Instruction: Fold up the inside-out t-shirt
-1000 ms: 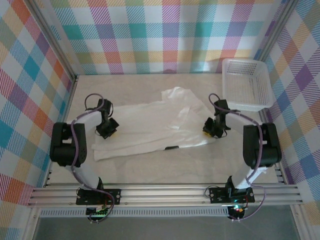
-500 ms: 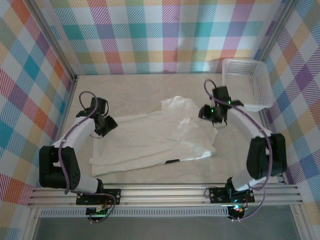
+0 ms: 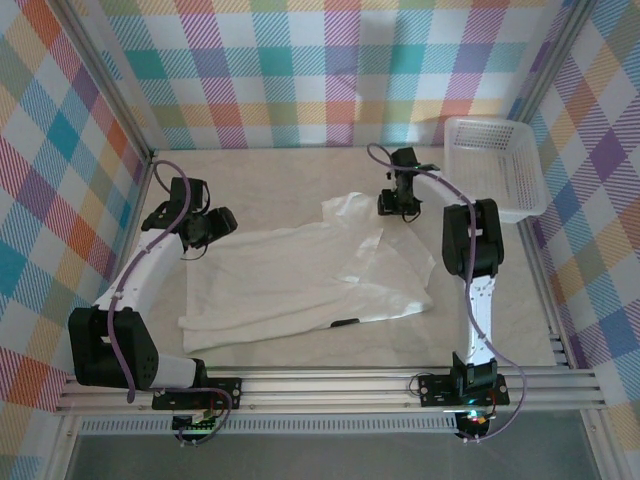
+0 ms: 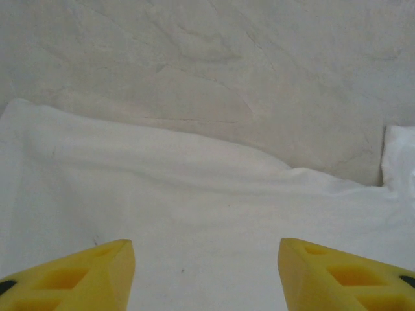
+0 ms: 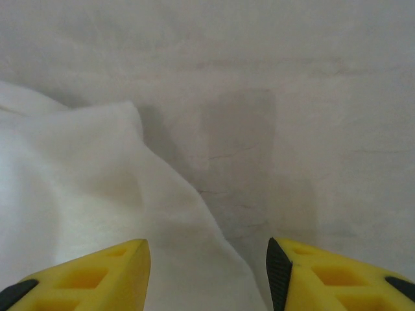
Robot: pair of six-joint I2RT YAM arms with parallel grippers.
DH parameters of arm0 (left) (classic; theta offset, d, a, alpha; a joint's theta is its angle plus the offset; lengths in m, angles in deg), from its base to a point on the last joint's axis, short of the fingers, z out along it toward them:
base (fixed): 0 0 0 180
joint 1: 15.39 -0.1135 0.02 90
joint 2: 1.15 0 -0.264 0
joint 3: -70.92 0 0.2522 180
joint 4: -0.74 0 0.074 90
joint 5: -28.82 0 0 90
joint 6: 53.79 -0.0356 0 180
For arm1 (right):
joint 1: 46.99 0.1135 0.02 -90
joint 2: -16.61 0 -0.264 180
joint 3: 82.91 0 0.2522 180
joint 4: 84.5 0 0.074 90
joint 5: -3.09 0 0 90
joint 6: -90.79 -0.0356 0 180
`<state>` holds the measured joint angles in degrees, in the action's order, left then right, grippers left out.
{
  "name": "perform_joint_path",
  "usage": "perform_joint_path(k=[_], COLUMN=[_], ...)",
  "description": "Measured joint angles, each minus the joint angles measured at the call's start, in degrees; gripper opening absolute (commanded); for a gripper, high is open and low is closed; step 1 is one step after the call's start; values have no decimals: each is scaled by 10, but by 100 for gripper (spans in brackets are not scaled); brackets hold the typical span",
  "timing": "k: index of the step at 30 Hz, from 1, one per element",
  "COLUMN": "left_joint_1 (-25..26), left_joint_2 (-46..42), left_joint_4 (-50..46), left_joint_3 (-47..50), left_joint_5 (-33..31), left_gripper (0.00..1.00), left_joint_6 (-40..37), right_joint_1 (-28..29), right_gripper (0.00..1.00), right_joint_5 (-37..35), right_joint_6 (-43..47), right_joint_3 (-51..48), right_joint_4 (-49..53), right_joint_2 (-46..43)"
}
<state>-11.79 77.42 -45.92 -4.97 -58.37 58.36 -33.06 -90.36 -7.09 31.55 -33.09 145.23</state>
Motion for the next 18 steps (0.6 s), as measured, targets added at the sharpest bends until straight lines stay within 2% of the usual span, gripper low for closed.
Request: perform_joint_path(k=[3,4,6,7,9,10,11,12,14,18], left_joint_1=[-5,-9,-19,-26,-45,-57,-69,-82,-100,-114], left_joint_2=[2,3,9,14,27,36,48,64,89,98], left_joint_4=[-1,-1,1,3,7,10,11,11,10,18], left_joint_3=[0,0,0,0,0,0,-1,-5,-15,-19], left_joint_5=[-3,-3,2,7,20,25,29,33,41,58], left_gripper=[70,71,77,79,82,83,84,85,87,89], left_joint_6=[-2,-3,-1,2,10,12,14,16,18,25], right_joint_1=[3,4,5,6,7,8,8,8,8,8], right_gripper=[47,42,24,18,14,17,26,41,56,59], right_joint_5=[-2,-2,-1,1,7,9,9,8,2,-17], right_joint_6=[0,1,3,7,8,11,12,14,19,29], right_joint_3=[21,31,48,53,67,72,79,85,93,96], right_joint_4=[18,23,32,35,45,48,54,58,66,71], right_joint_2=[9,12,20,23,31,34,38,40,41,41])
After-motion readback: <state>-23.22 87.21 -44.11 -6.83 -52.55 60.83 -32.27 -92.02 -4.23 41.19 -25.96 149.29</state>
